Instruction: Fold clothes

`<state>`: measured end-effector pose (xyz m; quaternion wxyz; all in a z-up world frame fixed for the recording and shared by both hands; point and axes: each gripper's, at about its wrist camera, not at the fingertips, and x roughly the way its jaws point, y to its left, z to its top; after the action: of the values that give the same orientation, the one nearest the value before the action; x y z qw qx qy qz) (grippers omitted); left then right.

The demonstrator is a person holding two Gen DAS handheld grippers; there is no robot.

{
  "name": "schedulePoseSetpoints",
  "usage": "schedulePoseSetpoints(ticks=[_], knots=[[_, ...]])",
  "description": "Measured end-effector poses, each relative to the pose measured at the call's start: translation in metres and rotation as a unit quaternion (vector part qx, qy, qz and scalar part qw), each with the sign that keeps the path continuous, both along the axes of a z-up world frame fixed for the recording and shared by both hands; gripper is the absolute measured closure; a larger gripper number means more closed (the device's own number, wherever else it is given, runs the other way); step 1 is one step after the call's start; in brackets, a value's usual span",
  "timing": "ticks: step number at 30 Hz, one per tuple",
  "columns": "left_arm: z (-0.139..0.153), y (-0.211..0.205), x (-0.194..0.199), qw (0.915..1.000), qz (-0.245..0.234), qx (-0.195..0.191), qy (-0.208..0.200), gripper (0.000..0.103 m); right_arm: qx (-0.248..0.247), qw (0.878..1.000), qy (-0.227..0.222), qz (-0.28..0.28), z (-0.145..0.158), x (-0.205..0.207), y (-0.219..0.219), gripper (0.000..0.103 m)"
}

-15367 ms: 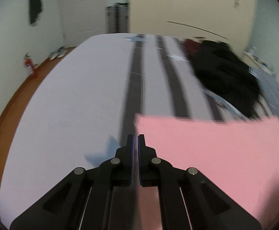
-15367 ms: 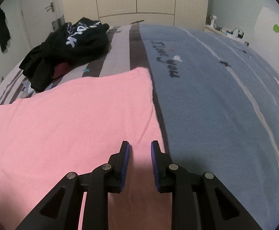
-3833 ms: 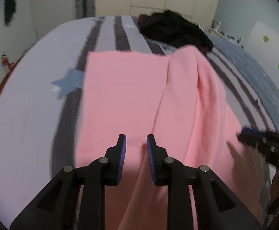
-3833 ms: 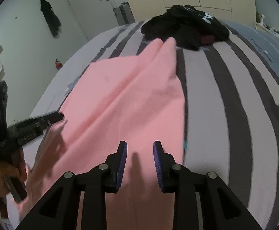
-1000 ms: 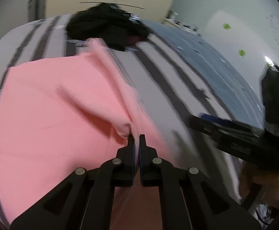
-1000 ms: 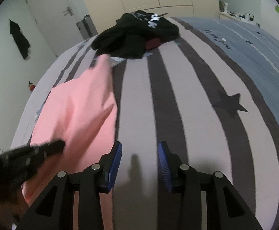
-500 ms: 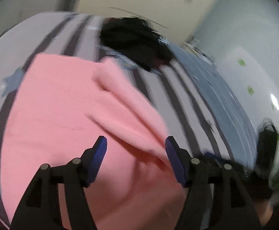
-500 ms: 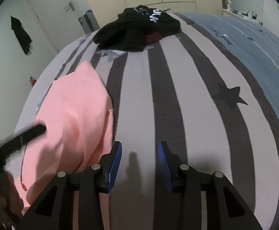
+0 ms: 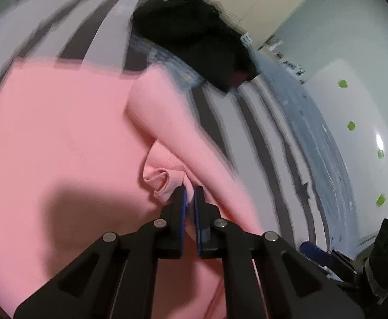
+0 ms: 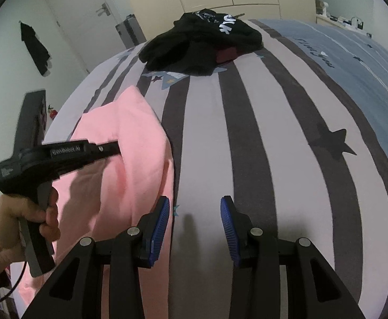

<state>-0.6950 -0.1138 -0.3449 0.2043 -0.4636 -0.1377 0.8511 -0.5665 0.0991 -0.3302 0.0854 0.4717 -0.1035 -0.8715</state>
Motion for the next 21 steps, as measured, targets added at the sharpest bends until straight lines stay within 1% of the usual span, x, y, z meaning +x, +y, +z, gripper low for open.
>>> schedulePoseSetpoints(ticks=[1,3,5,7,8,9,10,12,13,14,16,17,18,20,21], knots=[[0.015,0.010,0.002,0.9995,-0.010,-0.013,0.028,0.099,0.000,1.000,0.001,-0.003,0.000,0.000,0.003,0.067],[0.046,0.043,0.013,0.9942,-0.048,-0.040,0.087,0.099,0.003,1.000,-0.001,-0.016,-0.001,0.002,0.012,0.067],[0.065,0.086,0.030,0.9861,-0.106,-0.048,0.119,0.099,0.004,0.999,-0.009,-0.035,-0.006,0.004,0.027,0.067],[0.067,0.133,0.050,0.9734,-0.175,-0.055,0.137,0.099,0.012,0.998,-0.018,-0.065,-0.013,0.009,0.048,0.067],[0.062,0.154,0.062,0.9664,-0.211,-0.054,0.136,0.098,0.016,0.997,-0.022,-0.079,-0.015,0.012,0.058,0.067],[0.056,0.174,0.073,0.9591,-0.244,-0.056,0.132,0.094,0.020,0.995,-0.025,-0.094,-0.017,0.015,0.068,0.067],[0.047,0.185,0.081,0.9553,-0.264,-0.064,0.116,0.090,0.023,0.994,-0.029,-0.101,-0.018,0.018,0.076,0.067],[0.033,0.193,0.089,0.9576,-0.270,-0.062,0.079,0.085,0.028,0.992,-0.036,-0.116,-0.019,0.025,0.090,0.067],[0.030,0.188,0.091,0.9626,-0.258,-0.046,0.067,0.080,0.030,0.991,-0.039,-0.123,-0.020,0.028,0.097,0.067],[0.031,0.180,0.092,0.9669,-0.244,-0.033,0.066,0.076,0.033,0.990,-0.042,-0.130,-0.021,0.031,0.104,0.067],[0.036,0.156,0.099,0.9729,-0.216,-0.020,0.080,0.055,0.032,0.991,-0.040,-0.124,-0.021,0.030,0.103,0.067],[0.037,0.140,0.102,0.9759,-0.199,-0.019,0.087,0.051,0.032,0.991,-0.039,-0.121,-0.021,0.029,0.102,0.067],[0.036,0.129,0.103,0.9793,-0.183,-0.021,0.085,0.049,0.032,0.992,-0.037,-0.117,-0.021,0.028,0.101,0.067],[0.034,0.107,0.104,0.9855,-0.148,-0.022,0.080,0.049,0.027,0.993,-0.035,-0.110,-0.020,0.024,0.097,0.067],[0.029,0.093,0.095,0.9894,-0.127,-0.021,0.068,0.049,0.023,0.994,-0.033,-0.106,-0.019,0.022,0.092,0.067]])
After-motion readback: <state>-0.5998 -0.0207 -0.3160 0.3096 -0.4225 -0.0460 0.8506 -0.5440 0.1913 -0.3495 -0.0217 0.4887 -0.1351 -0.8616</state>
